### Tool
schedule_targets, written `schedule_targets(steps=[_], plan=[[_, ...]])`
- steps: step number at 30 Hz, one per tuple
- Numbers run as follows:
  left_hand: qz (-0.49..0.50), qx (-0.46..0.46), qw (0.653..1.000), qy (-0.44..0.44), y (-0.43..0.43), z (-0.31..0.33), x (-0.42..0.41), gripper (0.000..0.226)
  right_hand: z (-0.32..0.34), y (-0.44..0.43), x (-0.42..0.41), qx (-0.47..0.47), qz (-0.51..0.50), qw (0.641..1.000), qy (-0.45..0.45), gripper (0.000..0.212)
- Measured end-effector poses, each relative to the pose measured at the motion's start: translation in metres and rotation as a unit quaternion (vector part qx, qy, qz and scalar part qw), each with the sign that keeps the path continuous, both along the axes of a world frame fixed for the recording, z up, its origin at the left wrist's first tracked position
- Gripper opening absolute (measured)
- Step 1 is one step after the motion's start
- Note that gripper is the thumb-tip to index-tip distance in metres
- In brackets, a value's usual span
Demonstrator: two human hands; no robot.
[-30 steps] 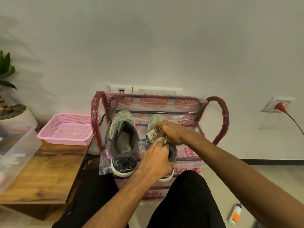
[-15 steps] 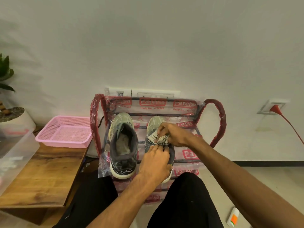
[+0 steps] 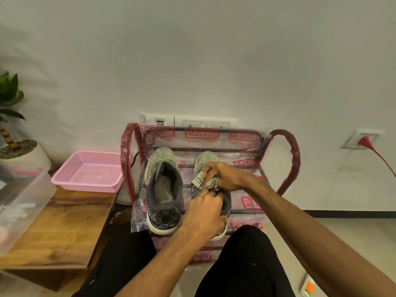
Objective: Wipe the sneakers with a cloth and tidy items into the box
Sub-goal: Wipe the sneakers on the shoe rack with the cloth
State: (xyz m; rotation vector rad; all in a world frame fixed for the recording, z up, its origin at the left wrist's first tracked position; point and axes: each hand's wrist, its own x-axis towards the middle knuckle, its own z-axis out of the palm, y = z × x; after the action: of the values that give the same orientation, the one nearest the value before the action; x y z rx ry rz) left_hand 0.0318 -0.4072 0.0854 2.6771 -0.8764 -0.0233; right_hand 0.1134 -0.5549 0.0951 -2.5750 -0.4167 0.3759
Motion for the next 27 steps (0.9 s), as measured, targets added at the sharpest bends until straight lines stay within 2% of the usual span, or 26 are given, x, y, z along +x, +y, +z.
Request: schedule_targets(steps=[3, 4, 8, 11, 13, 17, 19, 21, 24, 27], plan=[[0.003, -0.002, 1.0, 0.005, 0.0, -0.001, 0.0, 0.034, -0.001, 0.0, 0.0, 0.005, 0.001, 1.0, -0.003, 0.04], [0.005, -0.005, 1.0, 0.006, 0.0, -0.001, 0.001, 0.035, -0.005, 0.001, 0.001, -0.02, 0.01, 0.999, -0.031, 0.036], [-0.002, -0.006, 1.0, 0.007, 0.001, -0.001, 0.005, 0.04, -0.019, -0.004, 0.001, -0.224, 0.074, 0.951, -0.198, 0.03], [-0.005, 0.007, 1.0, 0.003, 0.001, -0.002, 0.006, 0.047, -0.019, -0.01, -0.001, -0.295, 0.02, 0.929, -0.221, 0.035], [-0.004, 0.011, 1.0, -0.005, 0.001, 0.0, 0.009, 0.049, -0.02, -0.006, -0.001, -0.277, -0.027, 0.935, -0.219, 0.039], [-0.014, 0.055, 0.998, -0.023, 0.0, 0.008, 0.019, 0.059, -0.024, 0.003, 0.001, -0.121, -0.127, 0.963, -0.203, 0.059], [-0.021, 0.093, 0.995, -0.018, -0.002, 0.008, 0.024, 0.069, -0.027, 0.002, 0.002, -0.053, -0.182, 0.956, -0.226, 0.062], [-0.02, 0.104, 0.994, 0.003, -0.003, 0.009, 0.026, 0.074, -0.028, 0.0, 0.001, -0.028, -0.196, 0.951, -0.239, 0.062], [-0.019, 0.092, 0.995, 0.019, -0.006, 0.007, 0.026, 0.062, -0.034, -0.004, 0.003, -0.08, -0.068, 0.976, -0.19, 0.058], [-0.016, 0.088, 0.996, 0.011, -0.008, 0.004, 0.02, 0.057, -0.039, -0.022, 0.01, -0.21, 0.028, 0.951, -0.224, 0.058]])
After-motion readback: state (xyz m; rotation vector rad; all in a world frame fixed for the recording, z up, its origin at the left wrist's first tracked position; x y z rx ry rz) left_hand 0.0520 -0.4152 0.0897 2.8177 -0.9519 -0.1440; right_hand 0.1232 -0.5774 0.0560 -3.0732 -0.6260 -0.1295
